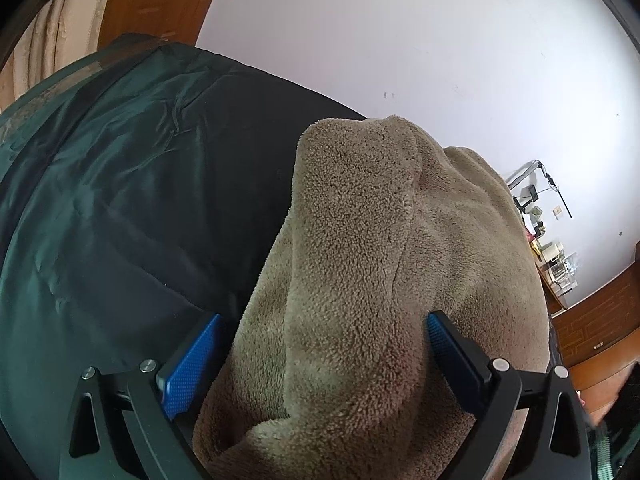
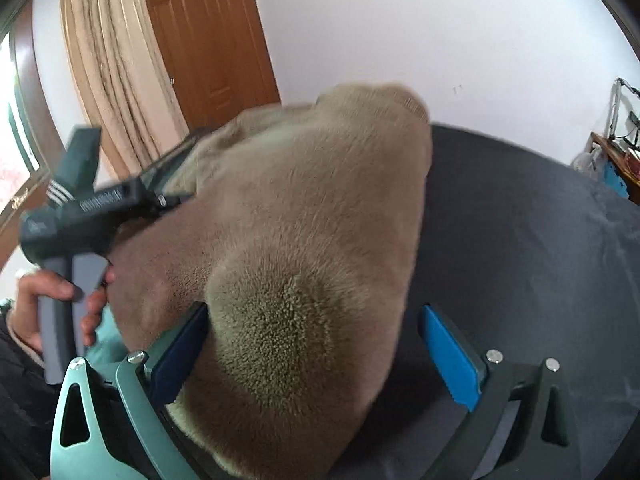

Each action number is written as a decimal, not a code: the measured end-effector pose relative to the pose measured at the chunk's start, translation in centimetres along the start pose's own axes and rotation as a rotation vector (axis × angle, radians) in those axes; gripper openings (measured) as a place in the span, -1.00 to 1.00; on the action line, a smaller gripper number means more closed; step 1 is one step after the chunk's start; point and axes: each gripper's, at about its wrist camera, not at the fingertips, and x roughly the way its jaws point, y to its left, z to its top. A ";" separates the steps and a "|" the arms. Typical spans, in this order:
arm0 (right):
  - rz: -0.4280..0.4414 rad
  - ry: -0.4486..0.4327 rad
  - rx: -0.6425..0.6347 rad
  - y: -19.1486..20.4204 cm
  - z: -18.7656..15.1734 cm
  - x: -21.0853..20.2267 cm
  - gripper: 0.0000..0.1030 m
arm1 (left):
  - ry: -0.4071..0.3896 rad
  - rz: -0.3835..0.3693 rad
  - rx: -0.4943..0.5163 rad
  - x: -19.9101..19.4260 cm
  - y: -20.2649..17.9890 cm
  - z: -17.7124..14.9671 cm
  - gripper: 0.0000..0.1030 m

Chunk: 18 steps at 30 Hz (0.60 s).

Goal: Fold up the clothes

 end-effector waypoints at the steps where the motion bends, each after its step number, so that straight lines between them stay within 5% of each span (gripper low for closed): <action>1: -0.021 -0.022 -0.012 0.0 0.1 -1.0 0.99 | 0.002 0.001 -0.002 0.0 0.1 0.0 0.97; 6: -0.072 -0.015 -0.120 0.8 -1.6 -3.1 0.99 | 0.001 0.032 0.001 -0.3 -1.7 0.9 0.97; 9: -0.107 0.019 -0.180 2.0 -3.6 -3.3 0.99 | -0.042 0.036 0.090 -1.6 -3.9 0.6 0.97; 15: -0.346 0.043 -0.270 3.6 -4.5 -1.1 0.99 | -0.038 0.075 0.223 -0.7 -6.1 -0.9 0.98; 18: -0.377 0.015 -0.212 2.6 -4.3 -1.5 0.99 | -0.018 0.064 0.222 -0.4 -5.7 -1.1 0.99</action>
